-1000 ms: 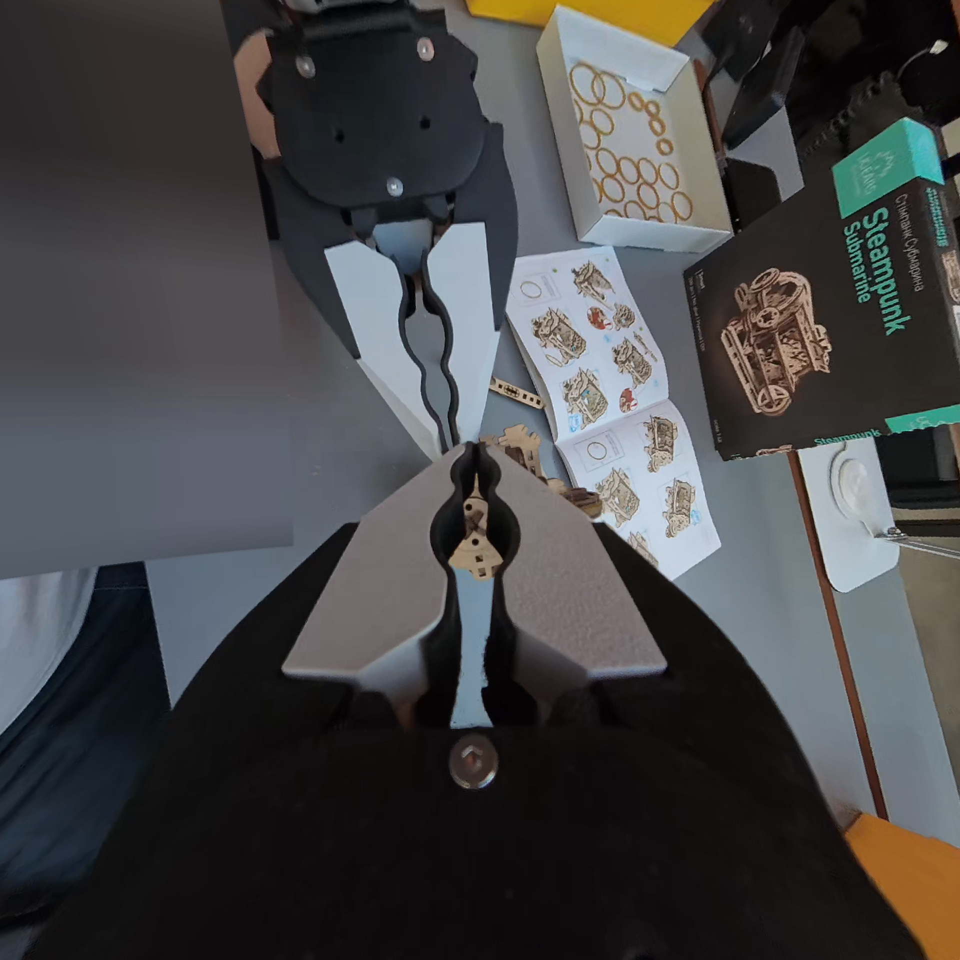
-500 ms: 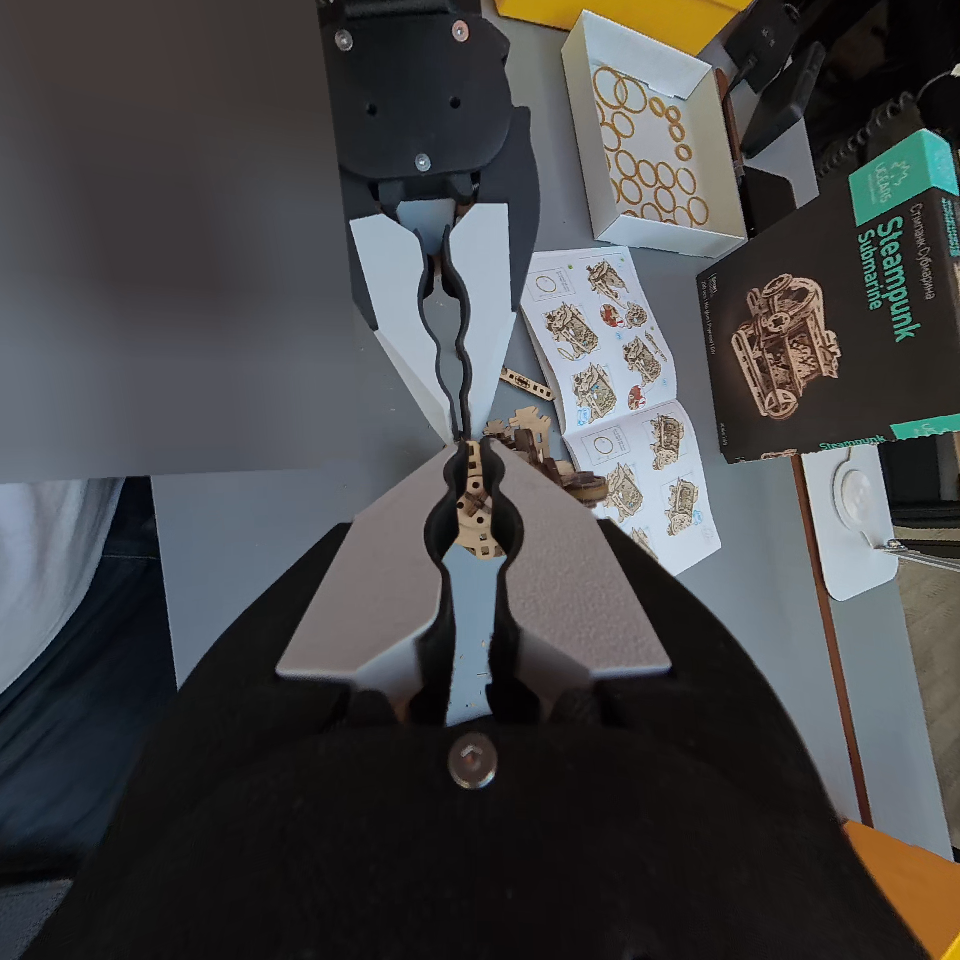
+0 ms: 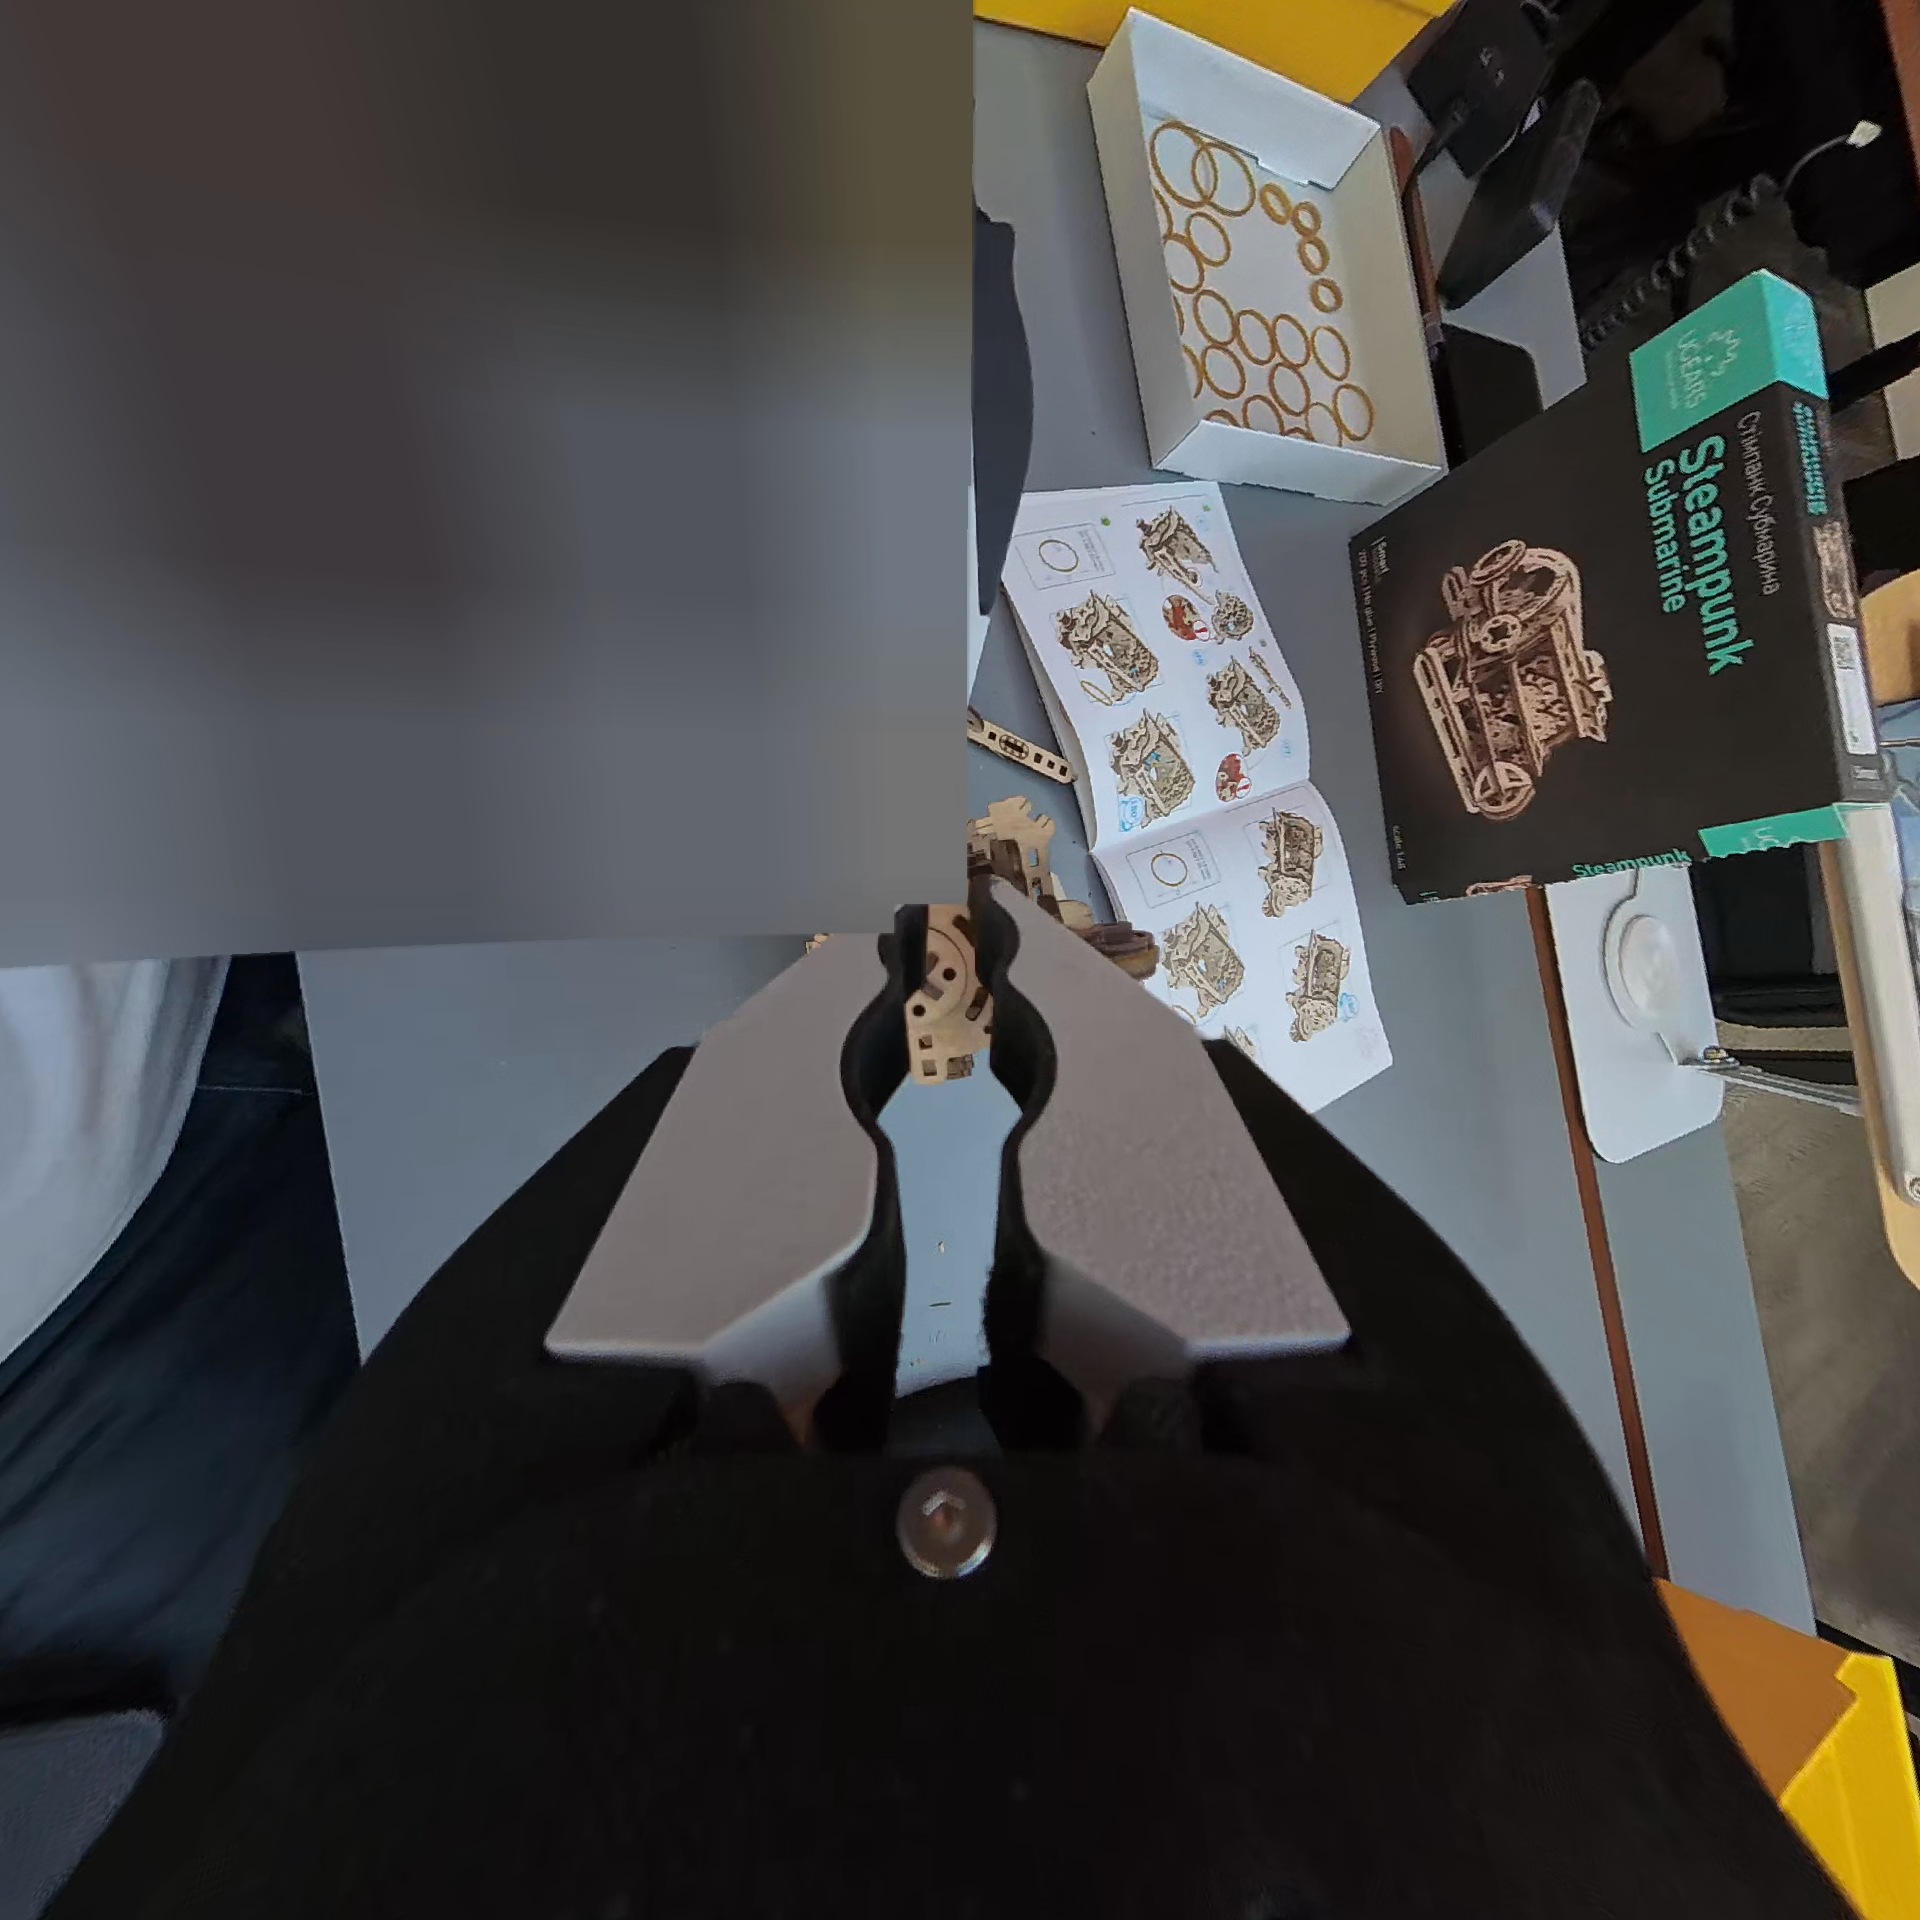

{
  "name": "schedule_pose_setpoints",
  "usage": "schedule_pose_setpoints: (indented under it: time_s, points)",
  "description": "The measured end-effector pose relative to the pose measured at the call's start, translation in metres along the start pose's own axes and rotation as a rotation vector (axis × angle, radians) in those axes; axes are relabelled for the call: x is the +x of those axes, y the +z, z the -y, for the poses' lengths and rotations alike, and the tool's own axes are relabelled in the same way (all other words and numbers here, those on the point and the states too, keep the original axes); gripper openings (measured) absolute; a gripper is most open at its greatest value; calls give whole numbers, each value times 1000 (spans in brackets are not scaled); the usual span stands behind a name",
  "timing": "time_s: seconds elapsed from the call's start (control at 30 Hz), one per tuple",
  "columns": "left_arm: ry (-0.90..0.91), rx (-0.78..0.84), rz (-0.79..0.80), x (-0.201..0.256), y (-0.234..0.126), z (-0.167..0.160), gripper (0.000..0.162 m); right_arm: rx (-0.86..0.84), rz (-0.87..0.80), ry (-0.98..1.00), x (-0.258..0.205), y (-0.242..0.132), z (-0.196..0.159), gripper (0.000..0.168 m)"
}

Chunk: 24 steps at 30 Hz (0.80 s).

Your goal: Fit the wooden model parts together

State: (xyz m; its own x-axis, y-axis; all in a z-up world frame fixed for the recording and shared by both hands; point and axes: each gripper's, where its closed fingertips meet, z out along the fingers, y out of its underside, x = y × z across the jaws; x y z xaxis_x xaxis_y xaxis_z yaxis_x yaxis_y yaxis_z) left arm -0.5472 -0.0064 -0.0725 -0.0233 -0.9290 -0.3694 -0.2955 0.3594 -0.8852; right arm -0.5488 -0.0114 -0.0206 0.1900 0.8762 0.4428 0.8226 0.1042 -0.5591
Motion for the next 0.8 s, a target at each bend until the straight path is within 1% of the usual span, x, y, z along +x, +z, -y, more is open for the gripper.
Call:
schedule_pose_setpoints:
  time_s: [0.07,0.13,0.17,0.2,0.23,0.3,0.33,0.47,0.57,0.67,0.73,0.8]
  points:
    - [1,6,3,0,0,2,0,15,9,3,-2,2,2,6]
    - [3,28,2,1,-1,8,0,-5,49,10,-9,19,-4,4]
    - [12,-11,7,1,0,3,0,-34,61,9,-12,28,-9,3]
    - [32,-9,13,1,1,1,0,-62,45,-8,-10,30,-14,4]
    - [28,2,10,3,0,1,0,-53,16,-14,-6,26,-12,4]
    - [5,10,0,2,-2,1,0,53,-8,17,-1,7,7,3]
    - [-2,23,4,1,-3,2,0,82,-26,29,2,-3,11,5]
    - [-23,66,-14,-2,-7,3,0,119,-91,46,6,-25,0,12]
    - [-46,111,-36,-2,-10,6,0,186,-75,112,1,-26,-20,19]
    - [-59,152,-41,-3,-13,9,0,303,-79,196,-2,-23,-36,19]
    - [-66,152,-52,-2,-12,8,0,402,-80,248,-5,-19,-40,17]
    - [-69,146,-71,1,-11,5,0,456,-120,263,-3,-13,-46,16]
